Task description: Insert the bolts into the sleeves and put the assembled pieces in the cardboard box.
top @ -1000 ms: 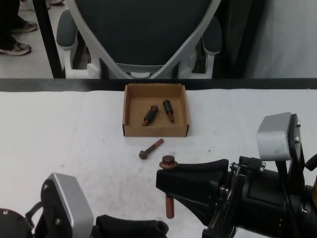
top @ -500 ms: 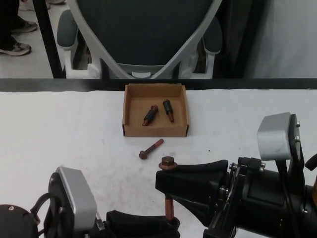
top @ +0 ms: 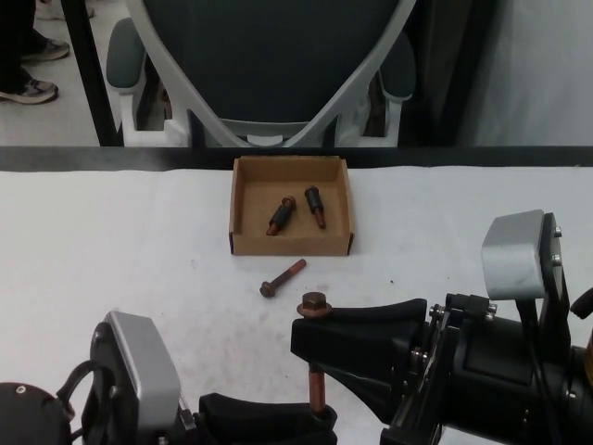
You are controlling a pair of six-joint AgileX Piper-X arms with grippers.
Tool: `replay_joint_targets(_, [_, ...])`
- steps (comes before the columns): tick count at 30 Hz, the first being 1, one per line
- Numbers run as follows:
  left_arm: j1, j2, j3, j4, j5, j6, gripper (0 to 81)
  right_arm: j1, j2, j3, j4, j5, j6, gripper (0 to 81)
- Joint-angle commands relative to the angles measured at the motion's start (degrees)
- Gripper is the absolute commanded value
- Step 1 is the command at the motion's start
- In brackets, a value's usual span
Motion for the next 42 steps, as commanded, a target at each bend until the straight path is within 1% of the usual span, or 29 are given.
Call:
replay_joint_targets(1, [-0.2, -0.1, 0.0, -1.5, -2.3, 1.0, 0.8, 0.1, 0.0, -0.8, -0.8, -0.7, 0.0, 0.3])
replay_joint_targets(10, [-0.2, -0.1, -0.1, -1.5, -3.8, 1.1, 0.8, 0.1, 0.0, -0.8, -0.8, -0.9, 0.0, 0.3])
replay_joint_targets(17, [-0.2, -0.1, -0.1, -3.4, -4.9, -0.3, 0.8, 0.1, 0.0, -0.8, -0.8, -1.1, 0.0, 0.3])
replay_joint_targets(23, [-0.2, -0.1, -0.1, -6.1, -5.2, -3.7, 0.8, 0.1, 0.0, -0.8, -0.8, -1.1, 0.0, 0.3])
replay_joint_targets(30, [-0.2, -0.1, -0.1, -6.2, -5.3, -4.5, 0.8, 0.1, 0.0, -0.8, -0.8, -1.3, 0.0, 0.3])
replay_joint_targets(35, [-0.2, -0.1, -0.1, -8.6, -3.6, -4.4, 0.8, 0.1, 0.0, -0.8, -0.8, -1.3, -0.5, 0.3])
replay_joint_targets(42, [-0.2, -0.1, -0.1, -9.3, -3.4, -0.4, 0.8, 0.1, 0.0, -0.8, 1.9, -1.3, -2.7, 0.3])
